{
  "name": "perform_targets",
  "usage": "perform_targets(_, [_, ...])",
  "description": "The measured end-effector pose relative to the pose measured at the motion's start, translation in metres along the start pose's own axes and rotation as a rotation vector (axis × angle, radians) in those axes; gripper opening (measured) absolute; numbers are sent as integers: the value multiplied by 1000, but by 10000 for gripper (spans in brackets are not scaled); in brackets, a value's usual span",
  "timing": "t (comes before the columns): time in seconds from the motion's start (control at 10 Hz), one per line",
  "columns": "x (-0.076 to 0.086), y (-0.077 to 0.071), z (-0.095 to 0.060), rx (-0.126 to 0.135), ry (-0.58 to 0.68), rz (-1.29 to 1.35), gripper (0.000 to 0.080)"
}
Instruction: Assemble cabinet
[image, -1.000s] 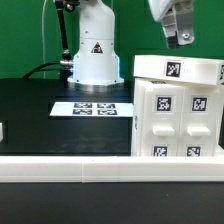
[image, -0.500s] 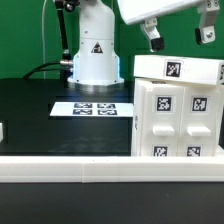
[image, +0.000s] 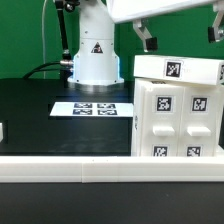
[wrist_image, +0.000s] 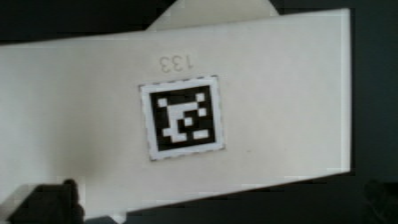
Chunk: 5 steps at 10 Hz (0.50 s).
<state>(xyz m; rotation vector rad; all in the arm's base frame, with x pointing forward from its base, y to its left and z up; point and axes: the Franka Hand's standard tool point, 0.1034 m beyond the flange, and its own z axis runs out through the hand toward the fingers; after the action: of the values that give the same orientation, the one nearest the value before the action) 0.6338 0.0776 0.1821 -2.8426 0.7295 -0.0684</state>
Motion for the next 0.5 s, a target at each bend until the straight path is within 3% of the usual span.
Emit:
perform_targets(0.1, [-3, 0, 6, -6, -13, -83, 797])
perform_targets(0.5, [-4, -1, 5, -26, -28, -345, 797])
